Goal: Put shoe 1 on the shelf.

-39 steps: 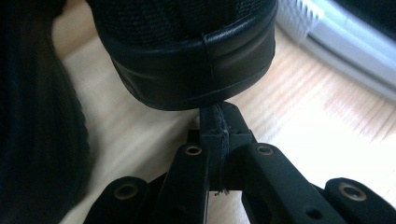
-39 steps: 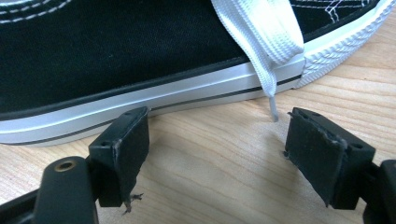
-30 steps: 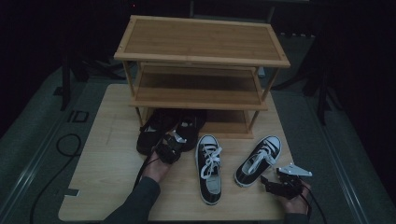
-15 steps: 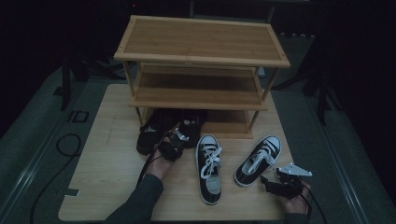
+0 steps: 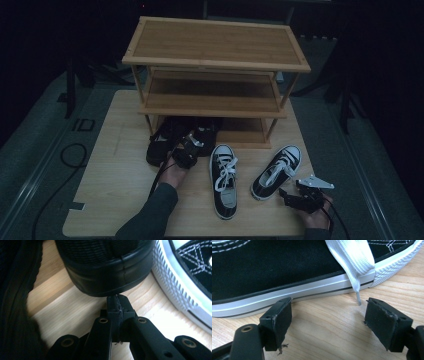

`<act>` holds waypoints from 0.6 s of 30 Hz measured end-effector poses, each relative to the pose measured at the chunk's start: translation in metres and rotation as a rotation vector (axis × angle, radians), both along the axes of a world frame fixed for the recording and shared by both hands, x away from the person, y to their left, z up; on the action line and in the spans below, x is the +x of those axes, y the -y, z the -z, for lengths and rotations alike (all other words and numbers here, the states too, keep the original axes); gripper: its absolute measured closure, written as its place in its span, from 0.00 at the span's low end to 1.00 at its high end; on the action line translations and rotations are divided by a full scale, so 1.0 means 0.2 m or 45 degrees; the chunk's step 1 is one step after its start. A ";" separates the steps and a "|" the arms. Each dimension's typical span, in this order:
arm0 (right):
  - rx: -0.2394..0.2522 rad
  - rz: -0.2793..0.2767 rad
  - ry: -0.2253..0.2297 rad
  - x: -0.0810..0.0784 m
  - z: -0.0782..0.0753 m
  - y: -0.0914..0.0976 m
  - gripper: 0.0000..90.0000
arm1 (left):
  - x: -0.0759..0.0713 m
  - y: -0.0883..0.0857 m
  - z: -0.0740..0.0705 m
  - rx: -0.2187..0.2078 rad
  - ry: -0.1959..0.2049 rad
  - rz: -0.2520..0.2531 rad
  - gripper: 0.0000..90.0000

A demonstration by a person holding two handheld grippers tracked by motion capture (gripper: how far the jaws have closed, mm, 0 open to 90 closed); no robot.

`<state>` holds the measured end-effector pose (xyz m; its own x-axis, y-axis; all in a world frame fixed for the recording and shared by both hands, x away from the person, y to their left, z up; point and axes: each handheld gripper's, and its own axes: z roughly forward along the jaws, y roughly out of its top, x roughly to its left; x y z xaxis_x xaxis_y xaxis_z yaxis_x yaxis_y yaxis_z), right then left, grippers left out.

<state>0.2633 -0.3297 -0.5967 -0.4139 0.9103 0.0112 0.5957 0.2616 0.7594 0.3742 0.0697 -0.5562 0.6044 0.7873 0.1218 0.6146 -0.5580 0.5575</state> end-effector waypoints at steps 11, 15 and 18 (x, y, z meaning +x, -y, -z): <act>0.000 -0.001 0.000 0.00 0.00 0.00 0.24 | 0.02 -0.04 -0.01 0.007 0.022 -0.066 1.00; 0.000 -0.001 0.000 0.00 0.00 0.00 0.24 | 0.04 -0.09 -0.02 0.024 0.053 -0.157 0.99; 0.000 -0.001 0.000 0.00 0.00 0.00 0.24 | 0.07 -0.09 -0.03 0.036 0.091 -0.191 0.99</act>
